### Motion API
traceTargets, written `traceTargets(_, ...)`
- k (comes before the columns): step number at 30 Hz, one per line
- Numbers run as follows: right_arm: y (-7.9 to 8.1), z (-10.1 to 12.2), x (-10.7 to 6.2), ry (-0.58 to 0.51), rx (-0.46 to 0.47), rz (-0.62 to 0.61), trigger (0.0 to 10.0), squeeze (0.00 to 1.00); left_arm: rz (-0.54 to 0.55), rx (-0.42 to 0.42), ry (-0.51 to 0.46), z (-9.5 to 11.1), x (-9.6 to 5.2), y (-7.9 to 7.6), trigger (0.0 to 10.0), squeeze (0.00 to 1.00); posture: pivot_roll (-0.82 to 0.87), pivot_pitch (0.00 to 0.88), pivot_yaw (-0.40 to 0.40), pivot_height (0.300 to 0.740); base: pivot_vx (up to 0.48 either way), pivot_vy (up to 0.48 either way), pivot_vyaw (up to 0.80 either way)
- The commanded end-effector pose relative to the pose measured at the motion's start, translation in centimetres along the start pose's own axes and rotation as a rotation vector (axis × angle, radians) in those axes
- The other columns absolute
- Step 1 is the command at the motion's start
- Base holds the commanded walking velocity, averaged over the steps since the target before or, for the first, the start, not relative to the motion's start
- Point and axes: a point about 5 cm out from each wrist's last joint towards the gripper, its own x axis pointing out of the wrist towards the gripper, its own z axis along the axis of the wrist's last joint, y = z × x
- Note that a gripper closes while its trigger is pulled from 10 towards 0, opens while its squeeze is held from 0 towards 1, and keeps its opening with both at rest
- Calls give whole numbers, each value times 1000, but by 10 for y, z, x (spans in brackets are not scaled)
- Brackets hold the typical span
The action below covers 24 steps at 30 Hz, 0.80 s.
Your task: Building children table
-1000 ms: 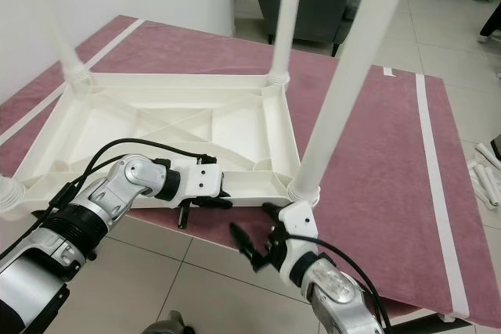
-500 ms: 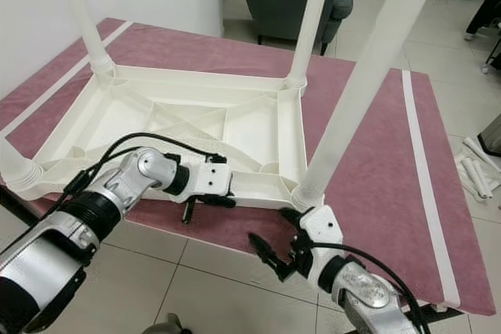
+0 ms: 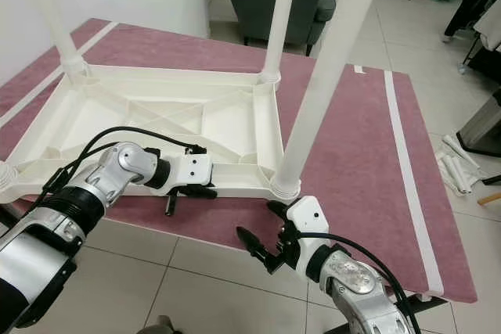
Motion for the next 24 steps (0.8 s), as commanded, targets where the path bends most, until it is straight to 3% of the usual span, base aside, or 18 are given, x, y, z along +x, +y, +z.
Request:
traceTargets(1, -4, -4, -2, 19, 0, -3, 10000, 0, 291, 15, 67, -13, -16, 13, 10000, 0, 122, 0, -31, 740, 0, 0, 0)
traceTargets(5, -5, -3, -3, 11, 7, -17, 10000, 0, 303, 15, 54, -11, -18, 13, 10000, 0, 115, 0, -25, 740, 0, 0, 0)
traceTargets(6, -6, -3, -4, 12, 4, -32, 10000, 0, 286, 21, 30, -9, -19, 12, 10000, 1000, 106, 0, -11, 740, 0, 0, 0)
traceTargets(12, -11, -3, -10, 4, 10, -92, 10000, 0, 224, 49, -24, -4, -21, 6, 10000, 1000, 88, 0, 11, 740, 0, 0, 0)
traceTargets(13, -14, 0, -10, -12, 9, -113, 10000, 0, 225, 27, -55, -1, -21, 6, 10000, 0, 86, 0, 15, 740, 0, 0, 0)
traceTargets(20, -28, 9, -12, -55, -15, -183, 10000, 0, 302, -69, -120, 8, -17, 10, 10000, 0, 89, 0, 9, 740, 0, 0, 0)
traceTargets(23, -52, 22, -12, -101, -49, -278, 10000, 0, 384, -185, -159, 12, -6, 14, 10000, 0, 94, 0, 1, 740, 0, 0, 0)
traceTargets(24, -52, 22, -12, -101, -49, -278, 10000, 0, 384, -185, -159, 12, -6, 14, 10000, 0, 94, 0, 1, 740, 0, 0, 0)
